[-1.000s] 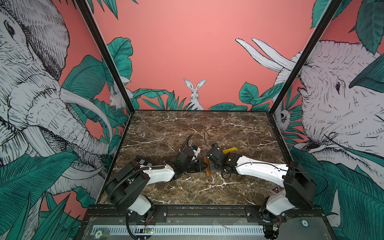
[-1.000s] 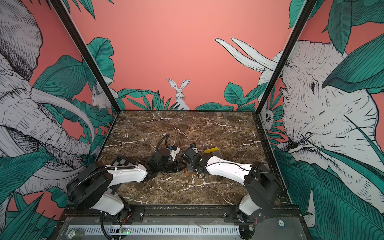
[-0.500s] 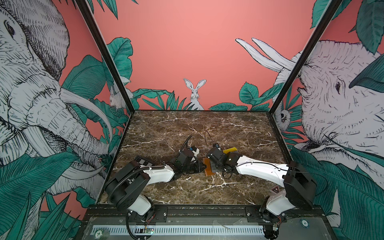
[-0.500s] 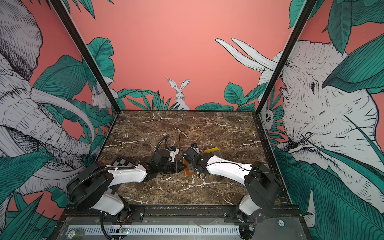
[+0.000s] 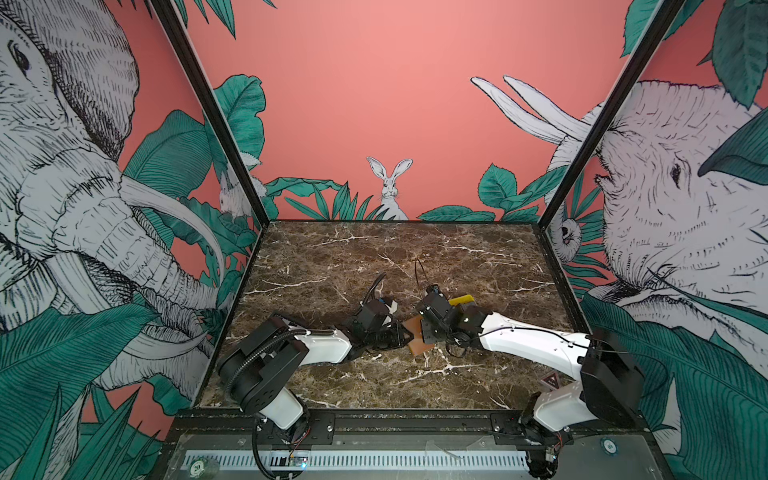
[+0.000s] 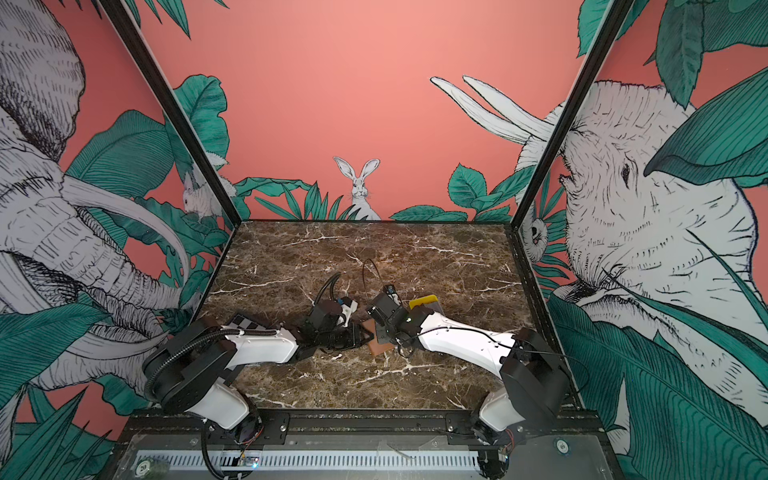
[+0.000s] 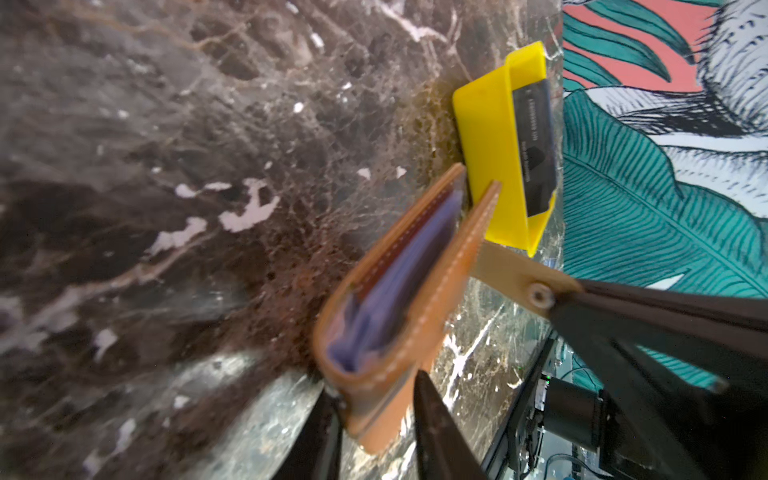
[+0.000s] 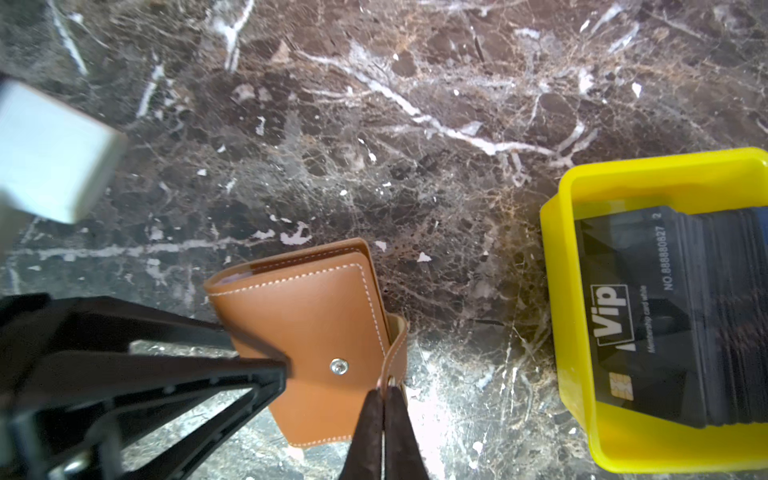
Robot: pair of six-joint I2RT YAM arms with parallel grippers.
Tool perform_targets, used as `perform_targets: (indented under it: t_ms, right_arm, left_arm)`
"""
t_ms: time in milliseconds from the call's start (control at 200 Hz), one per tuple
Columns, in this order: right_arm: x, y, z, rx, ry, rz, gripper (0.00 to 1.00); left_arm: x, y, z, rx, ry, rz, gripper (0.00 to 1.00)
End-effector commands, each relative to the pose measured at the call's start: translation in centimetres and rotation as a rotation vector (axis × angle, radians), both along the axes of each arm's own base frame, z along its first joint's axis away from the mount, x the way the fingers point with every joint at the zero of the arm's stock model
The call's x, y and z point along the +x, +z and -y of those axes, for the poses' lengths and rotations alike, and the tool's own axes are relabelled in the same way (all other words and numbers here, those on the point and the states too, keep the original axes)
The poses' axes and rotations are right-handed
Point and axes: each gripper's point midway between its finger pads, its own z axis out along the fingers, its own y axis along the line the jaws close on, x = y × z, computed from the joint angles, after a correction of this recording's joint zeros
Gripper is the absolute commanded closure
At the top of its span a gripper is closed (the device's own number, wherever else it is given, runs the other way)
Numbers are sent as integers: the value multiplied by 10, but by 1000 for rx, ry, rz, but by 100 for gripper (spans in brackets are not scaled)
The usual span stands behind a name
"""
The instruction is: Put the credit cards into the card holder
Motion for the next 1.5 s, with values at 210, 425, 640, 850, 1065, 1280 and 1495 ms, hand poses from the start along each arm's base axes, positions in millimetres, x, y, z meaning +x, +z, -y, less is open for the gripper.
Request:
perform_targets:
  t_ms: [210,425,640,850,1065,1280,1495]
  right_arm:
    - [-3,12,4,21,8,18,100]
    - [-6,15,5,25,16,16,100]
    - [-10,22,3,55,28,15,100]
    - [-12,31,-2,68,59,28,100]
    - [-14,41,-7,79,83,39,100]
    - [-16,50,-13,108,108,50,100]
    - [-21,55,-16,128,124,63,100]
  left_arm:
    - [2,4,-14,13,68,-9,42]
    - [-1,10,-23,26,84,-3,20]
    - [-5,17,-19,-8,51,12,10]
    - [-5,26,-12,-54,29,32,4]
    - [-6,28,-15,-54,29,42,7]
    - [-5,32,-7,-74,2,45,11]
    - [0,38,-2,-108,14,57,1]
